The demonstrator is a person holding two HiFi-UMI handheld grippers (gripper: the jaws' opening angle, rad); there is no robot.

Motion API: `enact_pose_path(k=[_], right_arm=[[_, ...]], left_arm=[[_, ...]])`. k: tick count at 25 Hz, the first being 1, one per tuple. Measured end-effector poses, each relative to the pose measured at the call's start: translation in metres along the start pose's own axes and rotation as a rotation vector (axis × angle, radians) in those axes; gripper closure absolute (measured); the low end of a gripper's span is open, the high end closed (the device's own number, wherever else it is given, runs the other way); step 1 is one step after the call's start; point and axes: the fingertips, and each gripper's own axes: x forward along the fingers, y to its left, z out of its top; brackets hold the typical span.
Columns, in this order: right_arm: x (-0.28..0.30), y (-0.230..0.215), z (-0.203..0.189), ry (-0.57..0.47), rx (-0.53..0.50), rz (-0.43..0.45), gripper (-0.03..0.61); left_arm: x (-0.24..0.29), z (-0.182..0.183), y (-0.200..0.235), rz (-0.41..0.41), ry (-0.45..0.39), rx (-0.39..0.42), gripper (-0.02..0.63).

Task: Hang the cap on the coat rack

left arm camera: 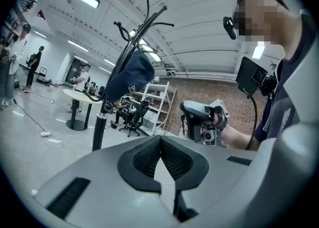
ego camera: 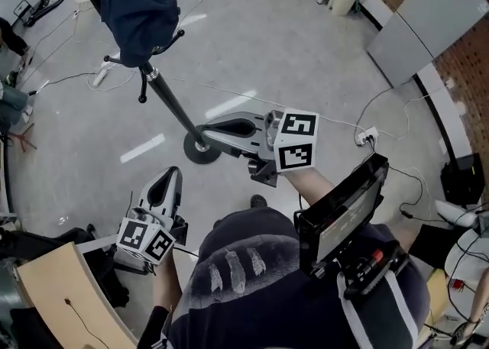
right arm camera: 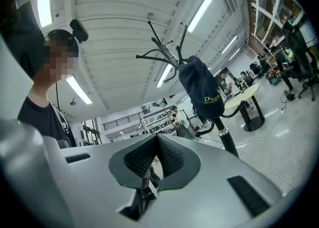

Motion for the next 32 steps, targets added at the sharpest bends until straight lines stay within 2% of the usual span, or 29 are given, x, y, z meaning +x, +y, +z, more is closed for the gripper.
enact_pose_path(k=[8,13,16,20,23,27,32], right_arm=[[0.055,0.045,-0.035,0.036,0.017,-0.002,0.574],[0.054,0.061,-0.066,-0.016,0.088,-0.078,0.574],[0.045,0.066,-0.073,-0.038,0.118,-0.125,0.574],[0.033,0.066,-0.076,-0.060,0.132,-0.165,0.574],[0.026,0.067,-0.074,-0.082,0.140,-0.158,0.574],[0.023,0.070,-0.071,-0.071,0.122,-0.133,0.574],[0.009,0.066,-0.073,-0.057,0.137,-0.112,0.574]], left_arm=[[-0.068,-0.020,0.033,0.004,0.008,-0.062,0.607],[-0.092,-0.052,0.041,-0.038,0.071,-0.109,0.607],[-0.094,-0.054,0.044,-0.067,0.072,-0.126,0.607],[-0.086,-0.042,0.043,-0.105,0.049,-0.100,0.607],[-0.083,-0.038,0.038,-0.106,0.034,-0.094,0.607],[-0.079,-0.042,0.031,-0.090,0.042,-0.097,0.607],[-0.060,-0.038,0.013,-0.109,0.032,-0.076,0.607]])
